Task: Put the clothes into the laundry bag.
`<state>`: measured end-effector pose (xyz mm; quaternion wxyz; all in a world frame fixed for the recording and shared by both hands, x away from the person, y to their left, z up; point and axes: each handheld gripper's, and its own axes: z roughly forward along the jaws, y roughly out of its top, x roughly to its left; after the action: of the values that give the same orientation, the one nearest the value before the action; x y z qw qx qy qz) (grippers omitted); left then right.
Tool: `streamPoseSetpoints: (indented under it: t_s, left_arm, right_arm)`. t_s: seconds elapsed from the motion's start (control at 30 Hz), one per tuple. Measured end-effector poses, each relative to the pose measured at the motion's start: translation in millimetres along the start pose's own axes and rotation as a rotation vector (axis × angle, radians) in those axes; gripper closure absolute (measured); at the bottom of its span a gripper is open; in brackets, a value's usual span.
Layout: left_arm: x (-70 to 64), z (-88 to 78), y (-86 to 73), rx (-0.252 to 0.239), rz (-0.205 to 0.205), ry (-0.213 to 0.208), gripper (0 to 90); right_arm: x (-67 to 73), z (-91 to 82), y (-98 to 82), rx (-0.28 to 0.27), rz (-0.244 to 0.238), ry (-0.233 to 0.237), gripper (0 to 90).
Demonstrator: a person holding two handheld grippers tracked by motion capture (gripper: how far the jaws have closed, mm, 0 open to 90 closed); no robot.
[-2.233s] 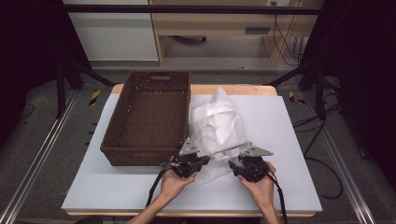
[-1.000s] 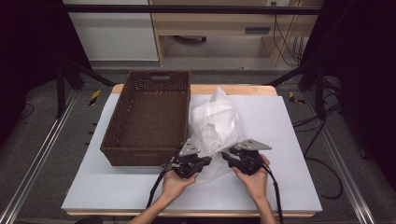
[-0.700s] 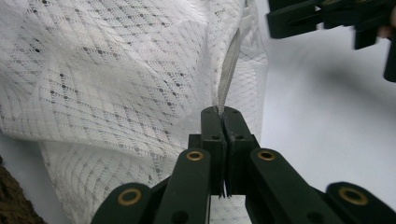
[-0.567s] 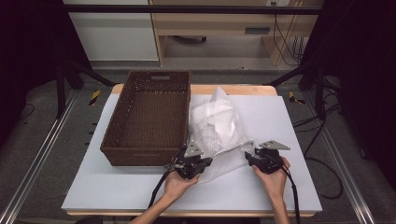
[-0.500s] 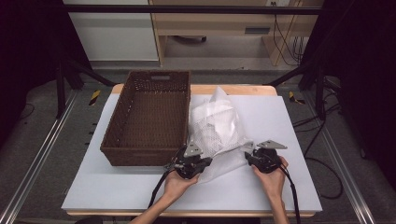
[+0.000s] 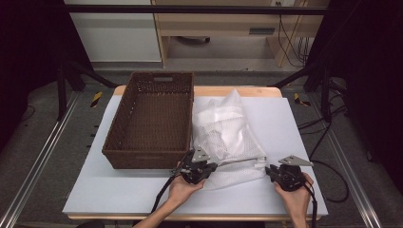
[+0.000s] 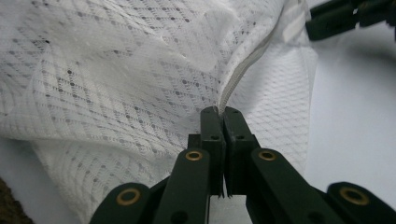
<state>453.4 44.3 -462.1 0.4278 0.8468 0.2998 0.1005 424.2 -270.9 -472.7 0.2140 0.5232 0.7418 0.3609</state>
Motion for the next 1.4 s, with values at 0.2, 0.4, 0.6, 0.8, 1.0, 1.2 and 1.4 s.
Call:
streamPoseSetpoints:
  t_s: [0.2,0.4,0.6,0.8,1.0,1.2,1.4]
  left_arm:
    - [-0.7,-1.8,0.7,-0.009,0.0,-0.027,75.6]
    - [-1.3,-35.4,-5.5,-0.053,-0.007,-0.008,59.3]
    - [7.0,-58.6,-36.5,-0.031,-0.068,0.054,57.1]
    - [14.4,-44.6,-50.4,0.006,-0.104,0.107,56.4]
    - [11.0,-28.5,-51.4,0.015,-0.122,0.14,56.5]
    - [10.5,-27.4,-47.6,0.048,-0.108,0.218,76.4]
    - [16.1,-30.3,-47.9,0.056,-0.1,0.195,84.7]
  right_arm:
    - [6.0,8.9,21.9,-0.093,-0.047,-0.012,51.9]
    - [-6.0,29.1,13.6,0.034,0.007,-0.02,81.6]
    - [-13.6,13.9,2.1,0.031,0.041,0.023,79.6]
    - [-15.1,-1.2,1.3,-0.045,0.049,0.006,58.7]
    - [-17.0,15.3,6.7,-0.058,0.034,-0.017,55.0]
    - [-13.3,19.8,3.6,0.0,0.037,0.02,81.6]
    - [-9.1,7.1,-5.4,-0.005,0.048,0.072,83.6]
